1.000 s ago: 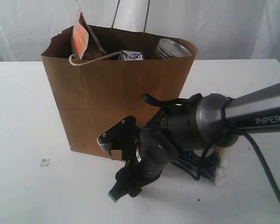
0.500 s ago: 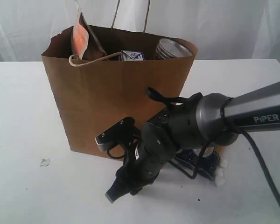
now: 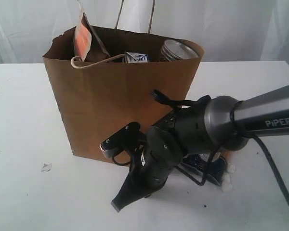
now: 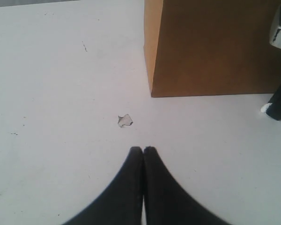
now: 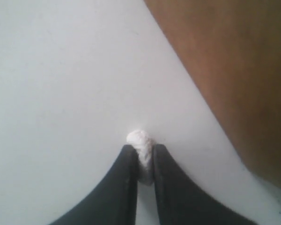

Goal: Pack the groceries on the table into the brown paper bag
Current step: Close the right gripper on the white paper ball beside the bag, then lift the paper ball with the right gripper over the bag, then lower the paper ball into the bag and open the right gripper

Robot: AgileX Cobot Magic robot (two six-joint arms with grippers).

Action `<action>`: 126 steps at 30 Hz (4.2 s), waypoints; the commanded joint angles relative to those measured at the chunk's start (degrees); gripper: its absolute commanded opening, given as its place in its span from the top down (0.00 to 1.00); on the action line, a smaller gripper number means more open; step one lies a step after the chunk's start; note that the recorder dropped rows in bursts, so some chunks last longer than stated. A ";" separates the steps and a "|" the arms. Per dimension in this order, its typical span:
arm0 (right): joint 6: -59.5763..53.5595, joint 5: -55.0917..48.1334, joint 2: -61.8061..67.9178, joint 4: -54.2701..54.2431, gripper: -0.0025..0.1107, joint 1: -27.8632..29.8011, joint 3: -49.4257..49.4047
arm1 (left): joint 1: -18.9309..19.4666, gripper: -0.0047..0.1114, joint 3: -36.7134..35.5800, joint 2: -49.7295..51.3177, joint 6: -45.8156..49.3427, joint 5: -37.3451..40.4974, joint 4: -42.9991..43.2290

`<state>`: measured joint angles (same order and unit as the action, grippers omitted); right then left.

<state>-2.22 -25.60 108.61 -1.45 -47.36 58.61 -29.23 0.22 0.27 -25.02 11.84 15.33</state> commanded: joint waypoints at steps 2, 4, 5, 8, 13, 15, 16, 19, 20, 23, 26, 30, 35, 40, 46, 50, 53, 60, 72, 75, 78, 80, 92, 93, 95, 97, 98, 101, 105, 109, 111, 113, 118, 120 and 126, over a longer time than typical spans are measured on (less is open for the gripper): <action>-0.61 -3.43 -4.00 -0.96 0.91 -0.63 -3.90 | -0.14 0.95 -0.22 -0.27 -0.54 0.27 0.16; -0.61 -3.43 -6.06 -1.43 0.91 -0.63 -5.64 | -0.14 0.95 -0.22 -0.27 -0.54 0.27 0.16; -0.61 -3.43 -7.22 -1.43 0.91 -0.63 -6.51 | -0.14 0.95 -0.22 -0.27 -0.54 0.27 0.16; -0.50 -3.43 -10.95 -1.43 0.91 -0.63 -8.83 | -0.14 0.95 -0.22 -0.27 -0.54 0.27 0.16; -0.38 -4.05 -16.70 -1.54 0.91 -0.63 -11.29 | -0.14 0.95 -0.22 -0.27 -0.54 0.27 0.16; -0.38 -4.85 -19.04 -1.54 0.91 -0.63 -11.40 | -0.14 0.95 -0.22 -0.27 -0.54 0.27 0.16; -0.38 -5.01 -19.93 -1.43 0.91 -0.63 -11.40 | -0.14 0.95 -0.22 -0.27 -0.54 0.27 0.16; -0.38 -5.93 -26.53 -1.32 0.91 -0.54 -11.29 | -0.14 0.95 -0.22 -0.27 -0.54 0.27 0.16; -0.38 -5.95 -27.75 -1.32 0.91 -0.54 -11.17 | -0.14 0.95 -0.22 -0.27 -0.54 0.27 0.16; -0.38 -6.64 -34.63 -0.19 0.91 -0.54 -8.60 | -0.14 0.95 -0.22 -0.27 -0.54 0.27 0.16; -0.38 -9.11 -38.62 2.85 0.91 0.25 -3.55 | -0.14 0.95 -0.22 -0.27 -0.54 0.27 0.16; -0.38 -10.29 -39.18 6.93 0.91 3.09 1.53 | -0.14 0.95 -0.22 -0.27 -0.54 0.27 0.16; -0.38 -9.57 -38.58 9.19 0.91 5.06 6.97 | -0.14 0.95 -0.22 -0.27 -0.54 0.27 0.16; -0.38 -8.89 -35.55 9.19 0.91 5.73 12.69 | -0.14 0.95 -0.22 -0.27 -0.54 0.27 0.16; -0.48 -9.05 -29.43 9.19 0.91 5.73 18.84 | -0.14 0.95 -0.22 -0.27 -0.54 0.27 0.16; -0.59 -8.94 -26.14 10.77 0.91 5.73 21.59 | -0.14 0.95 -0.22 -0.27 -0.54 0.27 0.16; -0.59 -8.74 -24.01 12.43 0.91 5.73 23.08 | -0.14 0.95 -0.22 -0.27 -0.54 0.27 0.16; 2.95 -7.64 -18.83 12.43 0.91 7.59 26.66 | -0.14 0.95 -0.22 -0.27 -0.54 0.27 0.16; 7.94 -8.78 -12.27 8.93 0.91 9.13 30.77 | -0.14 0.95 -0.22 -0.27 -0.54 0.27 0.16; 7.94 -9.07 -11.24 7.38 0.91 9.13 32.00 | -0.14 0.95 -0.22 -0.27 -0.54 0.27 0.16; 8.19 -9.86 -10.49 5.92 0.91 9.13 32.25 | -0.14 0.95 -0.22 -0.27 -0.54 0.27 0.16; 8.75 -10.41 -10.33 5.92 0.91 9.13 32.25 | -0.14 0.95 -0.22 -0.27 -0.54 0.27 0.16; 9.02 -10.25 -9.22 6.05 0.85 9.13 32.25 | -0.14 0.95 -0.22 -0.27 -0.54 0.27 0.16; 9.02 -10.25 -9.22 6.05 0.81 9.13 32.25 | -0.14 0.95 -0.22 -0.27 -0.54 0.27 0.16; 9.02 -10.15 -9.22 6.05 0.71 9.13 32.25 | -0.14 0.95 -0.22 -0.27 -0.54 0.27 0.16; 8.91 -9.98 -9.22 6.05 0.59 9.13 32.25 | -0.14 0.95 -0.22 -0.27 -0.54 0.27 0.16; 8.91 -9.85 -9.22 6.05 0.55 9.13 32.25 | -0.14 0.95 -0.22 -0.27 -0.54 0.27 0.16; 8.91 -9.28 -9.22 6.05 0.50 9.13 32.25 | -0.14 0.95 -0.22 -0.27 -0.54 0.27 0.16; 8.91 -8.72 -10.05 6.14 0.50 9.13 32.25 | -0.14 0.95 -0.22 -0.27 -0.54 0.27 0.16; 8.91 -9.36 -12.09 6.14 0.50 9.13 33.48 | -0.14 0.95 -0.22 -0.27 -0.54 0.27 0.16; 8.91 -9.61 -13.52 6.14 0.50 9.13 33.61 | -0.14 0.95 -0.22 -0.27 -0.54 0.27 0.16; 8.91 -10.36 -14.98 6.14 0.50 9.13 33.61 | -0.14 0.95 -0.22 -0.27 -0.54 0.27 0.16; 8.91 -14.42 -20.27 6.14 0.50 9.13 31.40 | -0.14 0.95 -0.22 -0.27 -0.54 0.27 0.16; 8.91 -14.41 -23.56 6.14 0.50 9.13 28.41 | -0.14 0.95 -0.22 -0.27 -0.54 0.27 0.16; 8.54 -14.31 -32.71 6.53 0.50 9.13 18.88 | -0.14 0.95 -0.22 -0.27 -0.54 0.27 0.16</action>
<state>6.52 -39.45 79.77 4.72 -38.50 80.92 -29.23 0.22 0.27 -25.02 11.84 15.33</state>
